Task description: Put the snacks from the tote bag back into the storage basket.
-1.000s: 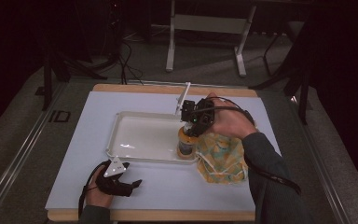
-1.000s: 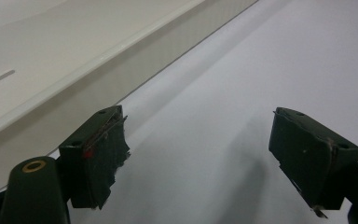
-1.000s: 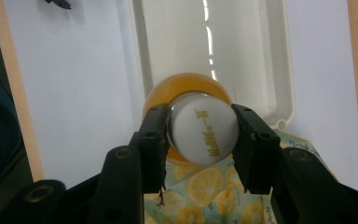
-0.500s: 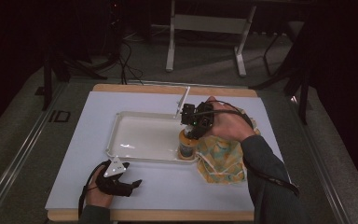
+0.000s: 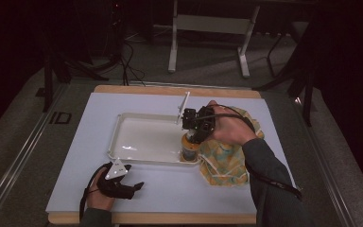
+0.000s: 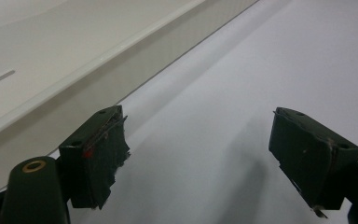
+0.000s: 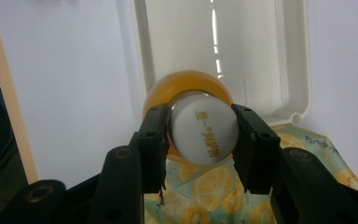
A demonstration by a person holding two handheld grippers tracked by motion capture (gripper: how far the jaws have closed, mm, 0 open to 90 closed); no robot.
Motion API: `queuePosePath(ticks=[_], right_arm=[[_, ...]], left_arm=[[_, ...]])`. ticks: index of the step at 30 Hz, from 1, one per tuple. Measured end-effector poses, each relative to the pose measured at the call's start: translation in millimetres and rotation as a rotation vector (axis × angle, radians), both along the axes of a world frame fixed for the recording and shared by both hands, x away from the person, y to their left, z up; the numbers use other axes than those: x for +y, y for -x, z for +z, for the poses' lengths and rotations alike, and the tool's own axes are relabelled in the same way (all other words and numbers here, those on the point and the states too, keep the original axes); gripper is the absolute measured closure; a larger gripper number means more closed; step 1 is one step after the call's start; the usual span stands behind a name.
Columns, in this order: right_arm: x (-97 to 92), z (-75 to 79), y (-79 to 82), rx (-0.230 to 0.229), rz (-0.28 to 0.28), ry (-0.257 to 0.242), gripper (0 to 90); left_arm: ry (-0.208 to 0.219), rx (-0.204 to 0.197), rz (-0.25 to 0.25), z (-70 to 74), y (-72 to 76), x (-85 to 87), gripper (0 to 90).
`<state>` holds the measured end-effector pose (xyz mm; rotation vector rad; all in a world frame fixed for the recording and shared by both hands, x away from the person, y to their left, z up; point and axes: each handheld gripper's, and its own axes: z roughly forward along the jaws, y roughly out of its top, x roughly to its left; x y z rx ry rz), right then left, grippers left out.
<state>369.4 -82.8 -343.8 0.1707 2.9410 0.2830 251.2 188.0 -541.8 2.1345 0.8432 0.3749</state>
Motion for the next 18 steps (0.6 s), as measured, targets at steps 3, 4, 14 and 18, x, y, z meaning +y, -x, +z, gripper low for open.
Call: queuePosePath(ticks=[3,4,14,18], right_arm=[[0.3,-2.0,0.1,0.001,-0.003,0.004,58.7],[0.3,-2.6,0.2,0.001,-0.001,0.006,58.7],[1.3,-8.5,-0.8,0.007,0.001,0.022,58.7],[1.9,-10.2,-1.3,0.012,-0.003,0.025,58.7]], left_arm=[[-0.001,0.0,0.0,0.0,-0.1,0.0,18.8],[-0.002,0.0,0.0,0.0,-0.1,0.0,18.8],[-0.001,-0.001,0.0,0.1,-0.1,0.1,18.8],[-0.002,-0.002,0.001,0.2,0.0,0.2,18.8]])
